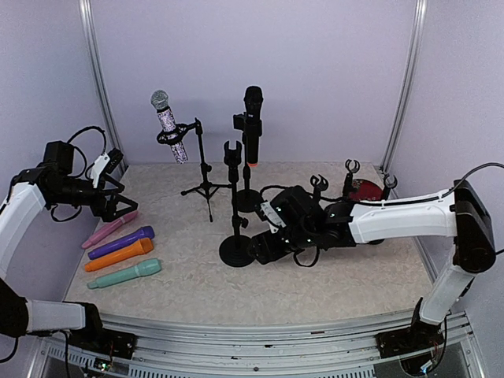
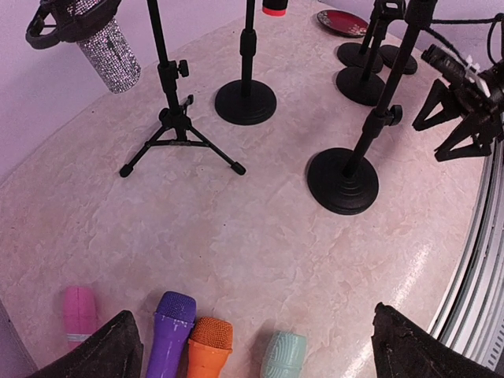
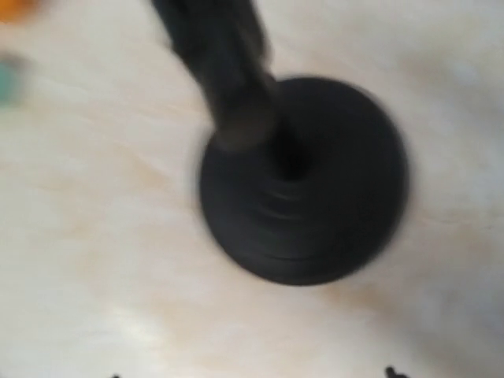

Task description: Remove the microphone from the stand

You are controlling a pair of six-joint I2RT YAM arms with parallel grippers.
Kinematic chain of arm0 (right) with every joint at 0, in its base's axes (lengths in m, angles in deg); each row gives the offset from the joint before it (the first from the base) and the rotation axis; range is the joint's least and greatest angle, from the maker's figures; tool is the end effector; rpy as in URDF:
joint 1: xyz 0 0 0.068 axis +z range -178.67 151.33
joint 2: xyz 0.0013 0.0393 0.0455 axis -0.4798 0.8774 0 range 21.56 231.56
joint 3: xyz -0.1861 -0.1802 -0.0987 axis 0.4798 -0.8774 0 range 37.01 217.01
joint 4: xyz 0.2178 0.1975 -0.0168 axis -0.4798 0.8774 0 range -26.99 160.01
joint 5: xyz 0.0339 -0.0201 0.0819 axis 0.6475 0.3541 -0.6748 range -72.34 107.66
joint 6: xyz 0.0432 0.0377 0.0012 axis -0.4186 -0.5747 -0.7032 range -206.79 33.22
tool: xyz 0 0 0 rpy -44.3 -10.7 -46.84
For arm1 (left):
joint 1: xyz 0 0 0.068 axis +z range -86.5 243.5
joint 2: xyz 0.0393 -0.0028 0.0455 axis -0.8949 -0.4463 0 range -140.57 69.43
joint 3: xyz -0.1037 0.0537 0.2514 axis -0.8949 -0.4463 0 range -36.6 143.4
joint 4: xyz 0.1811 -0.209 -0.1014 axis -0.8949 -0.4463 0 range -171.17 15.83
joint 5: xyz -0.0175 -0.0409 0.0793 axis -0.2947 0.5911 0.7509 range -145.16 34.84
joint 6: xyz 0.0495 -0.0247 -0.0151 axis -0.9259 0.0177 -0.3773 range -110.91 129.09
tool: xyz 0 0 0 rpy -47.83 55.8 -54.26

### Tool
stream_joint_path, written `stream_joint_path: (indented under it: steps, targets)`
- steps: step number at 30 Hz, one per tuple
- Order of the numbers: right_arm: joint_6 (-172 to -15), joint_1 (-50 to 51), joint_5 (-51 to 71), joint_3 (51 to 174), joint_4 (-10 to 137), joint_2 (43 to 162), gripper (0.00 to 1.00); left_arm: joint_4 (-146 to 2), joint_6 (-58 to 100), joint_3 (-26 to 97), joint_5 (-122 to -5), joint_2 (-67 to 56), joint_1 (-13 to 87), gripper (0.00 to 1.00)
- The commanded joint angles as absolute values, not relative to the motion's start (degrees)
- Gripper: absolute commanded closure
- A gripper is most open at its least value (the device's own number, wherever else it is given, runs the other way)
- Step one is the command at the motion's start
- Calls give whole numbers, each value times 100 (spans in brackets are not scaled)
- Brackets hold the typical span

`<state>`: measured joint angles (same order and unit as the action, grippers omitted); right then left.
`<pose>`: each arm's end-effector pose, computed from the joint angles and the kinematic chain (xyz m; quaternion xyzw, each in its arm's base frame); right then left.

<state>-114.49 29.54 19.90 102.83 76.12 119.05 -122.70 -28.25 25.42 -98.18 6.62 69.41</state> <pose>0.2153 0.3443 0.2030 -0.2355 0.8924 0.2487 0.2936 0.2473 -0.0023 0.3299 0.3589 0.8052 -0.2005 0.4273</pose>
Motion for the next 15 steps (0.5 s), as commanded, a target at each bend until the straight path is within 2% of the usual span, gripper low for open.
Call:
stream_joint_path:
  steps: [1, 5, 15]
  targets:
    - [-12447, 2433, 213, 9447, 5523, 11097, 31, -12325, -2877, 2547, -9830, 739, 6909, 1]
    - [-13162, 1983, -588, 9303, 4944, 11238, 33, -12333, -2842, 2561, -9904, 735, 6903, 1]
    - [-13872, 1580, -1681, 10008, 4381, 12409, 37, -12439, -2879, 2603, -9961, 756, 6891, 1]
